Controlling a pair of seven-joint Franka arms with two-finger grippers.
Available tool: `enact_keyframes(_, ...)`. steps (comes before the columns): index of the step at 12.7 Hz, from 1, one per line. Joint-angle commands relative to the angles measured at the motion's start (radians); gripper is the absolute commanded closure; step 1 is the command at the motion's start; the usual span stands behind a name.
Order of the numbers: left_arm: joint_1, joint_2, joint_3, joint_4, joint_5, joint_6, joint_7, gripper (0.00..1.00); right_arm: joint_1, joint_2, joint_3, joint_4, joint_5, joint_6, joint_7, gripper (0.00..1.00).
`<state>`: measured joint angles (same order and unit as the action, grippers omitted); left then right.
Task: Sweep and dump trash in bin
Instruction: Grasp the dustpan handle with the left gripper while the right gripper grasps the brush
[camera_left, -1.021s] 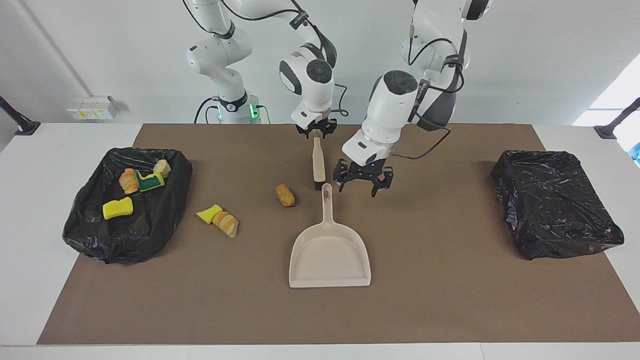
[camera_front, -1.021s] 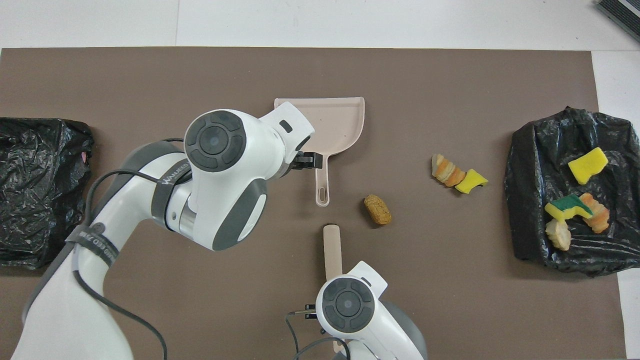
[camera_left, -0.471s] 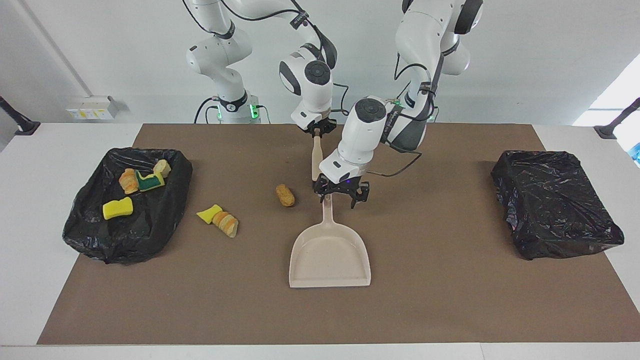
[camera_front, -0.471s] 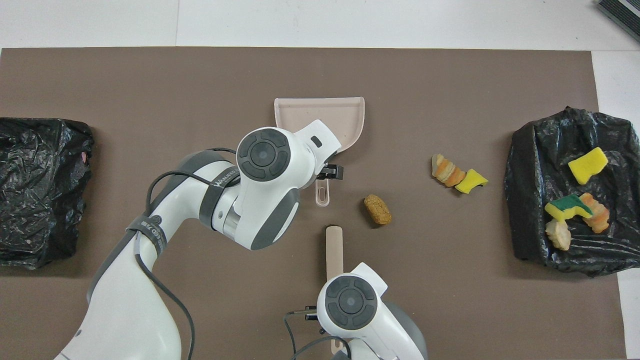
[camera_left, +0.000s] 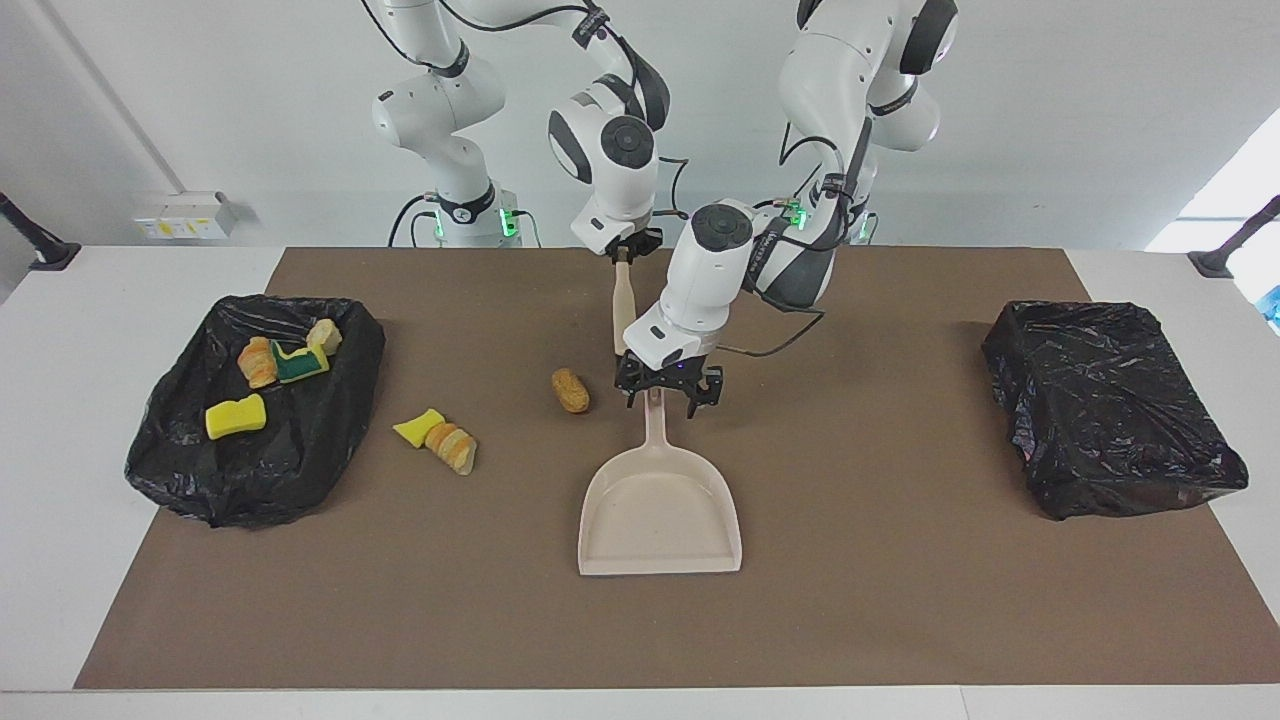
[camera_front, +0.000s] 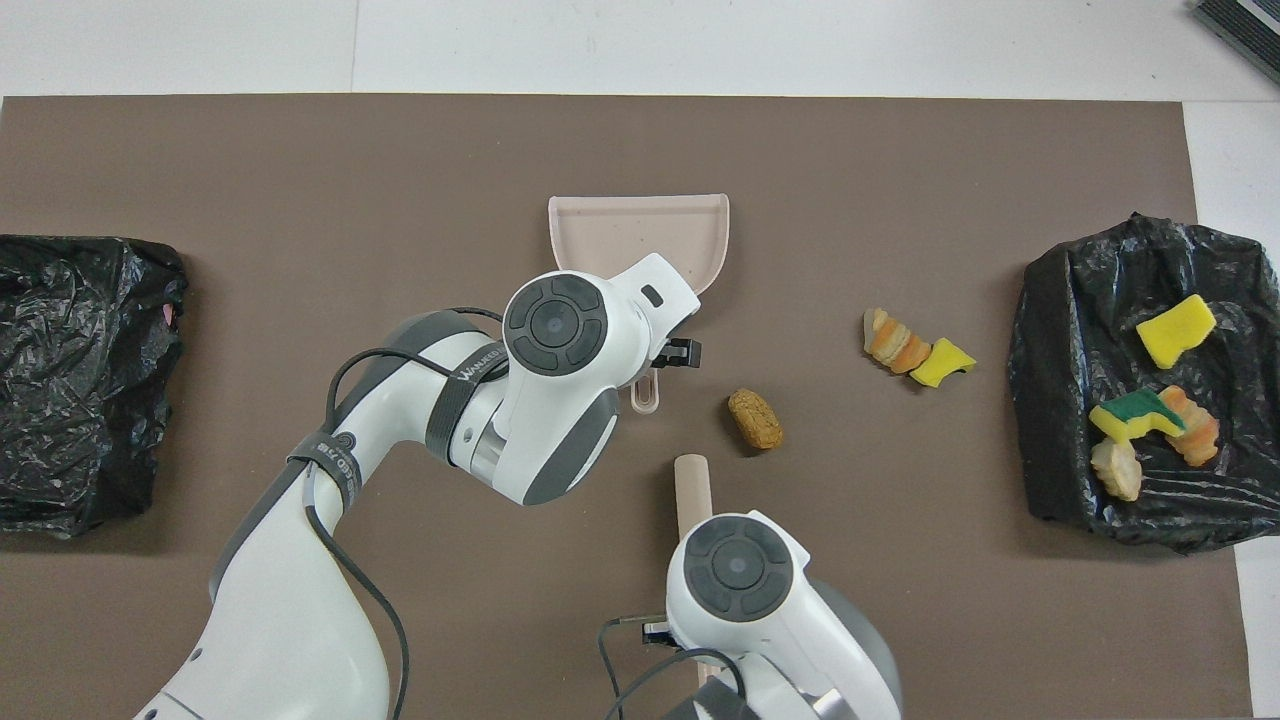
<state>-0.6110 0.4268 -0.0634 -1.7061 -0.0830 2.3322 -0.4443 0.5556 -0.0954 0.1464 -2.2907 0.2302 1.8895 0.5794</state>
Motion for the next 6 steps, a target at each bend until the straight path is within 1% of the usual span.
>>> enact_keyframes(1,-0.012,0.017,0.013,0.019,0.005,0.004,-0.011,0.28,-0.121,-0.079,0.001,-0.009,0.011,-0.087,-0.122,1.0)
enact_keyframes(2,-0.012,0.015,0.013,0.019,0.005,-0.007,-0.01,0.58,-0.178,-0.096,0.001,-0.009,0.008,-0.116,-0.178,1.0)
enact_keyframes(3,-0.01,0.015,0.013,0.019,0.014,-0.01,-0.005,0.91,-0.233,-0.113,0.001,-0.007,-0.005,-0.144,-0.234,1.0)
enact_keyframes(4,-0.006,0.015,0.013,0.019,0.022,-0.01,-0.001,1.0,-0.29,-0.119,-0.001,-0.003,-0.04,-0.164,-0.275,1.0)
enact_keyframes(6,-0.004,0.014,0.013,0.017,0.022,-0.013,0.001,1.0,-0.353,-0.121,-0.001,0.008,-0.16,-0.17,-0.309,1.0)
